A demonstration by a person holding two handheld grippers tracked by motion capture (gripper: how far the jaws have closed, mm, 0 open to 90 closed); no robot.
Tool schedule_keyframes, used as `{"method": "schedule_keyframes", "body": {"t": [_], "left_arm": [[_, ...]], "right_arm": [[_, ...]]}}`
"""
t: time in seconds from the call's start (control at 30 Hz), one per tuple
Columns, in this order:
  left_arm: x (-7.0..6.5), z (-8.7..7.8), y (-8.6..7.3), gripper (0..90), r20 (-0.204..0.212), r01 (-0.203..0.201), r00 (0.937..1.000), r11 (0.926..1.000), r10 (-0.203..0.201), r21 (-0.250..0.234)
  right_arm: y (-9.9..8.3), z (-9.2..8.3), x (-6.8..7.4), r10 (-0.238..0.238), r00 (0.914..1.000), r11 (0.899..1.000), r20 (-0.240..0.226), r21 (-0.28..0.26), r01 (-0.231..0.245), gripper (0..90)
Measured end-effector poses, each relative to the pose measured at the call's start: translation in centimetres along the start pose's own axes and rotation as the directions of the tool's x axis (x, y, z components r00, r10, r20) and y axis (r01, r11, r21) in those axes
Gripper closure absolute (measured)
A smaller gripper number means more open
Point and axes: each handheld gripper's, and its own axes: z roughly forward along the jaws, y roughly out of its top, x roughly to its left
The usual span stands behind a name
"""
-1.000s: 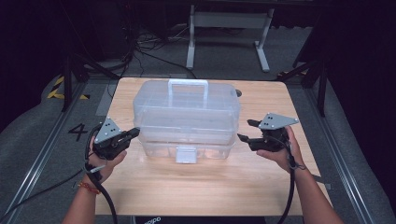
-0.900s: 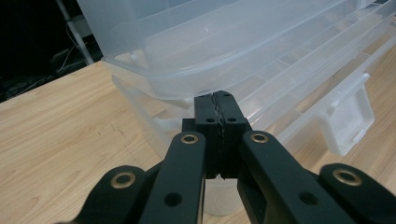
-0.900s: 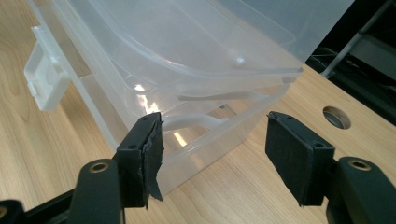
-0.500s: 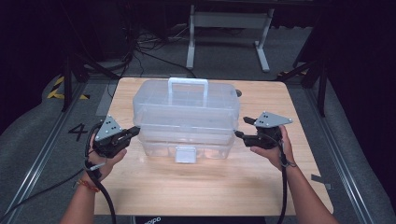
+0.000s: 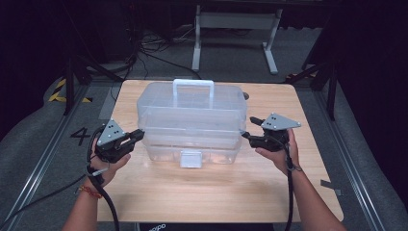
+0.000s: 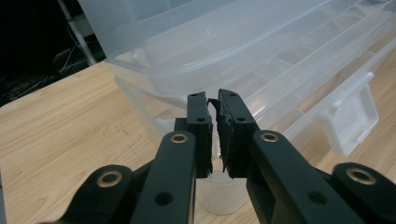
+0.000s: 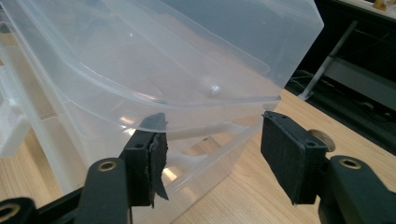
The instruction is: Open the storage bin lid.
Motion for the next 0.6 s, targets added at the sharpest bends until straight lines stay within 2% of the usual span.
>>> {"method": "schedule_keyframes", "body": {"t": [0.17, 0.37, 0.47, 0.6], "left_arm": [[-0.2, 0.2, -0.7, 79.7, 0.006, 0.001, 1.0, 0.9998, -0.001, 0.022], [-0.5, 0.6, -1.2, 78.7, 0.017, -0.003, 0.9999, 0.999, 0.003, 0.045], [-0.8, 1.0, -1.5, 78.1, 0.014, -0.028, 0.9995, 0.9972, 0.027, 0.069], [-1.0, 1.4, -1.6, 76.9, 0.015, -0.03, 0.9995, 0.9966, 0.029, 0.077]], "right_arm": [[0.3, -0.1, -0.1, -0.004, 0.9999, 1.0, 0.015, -0.023, 0.005, 42.6], [1.0, -0.4, -0.6, 0.021, 0.9994, 0.997, 0.028, -0.071, -0.019, 43.6], [1.3, -0.4, -0.9, 0.034, 0.9991, 0.996, 0.027, -0.088, -0.032, 44.6], [1.7, -0.3, -1.3, 0.046, 0.9987, 0.994, 0.021, -0.096, -0.044, 46.2]]}}
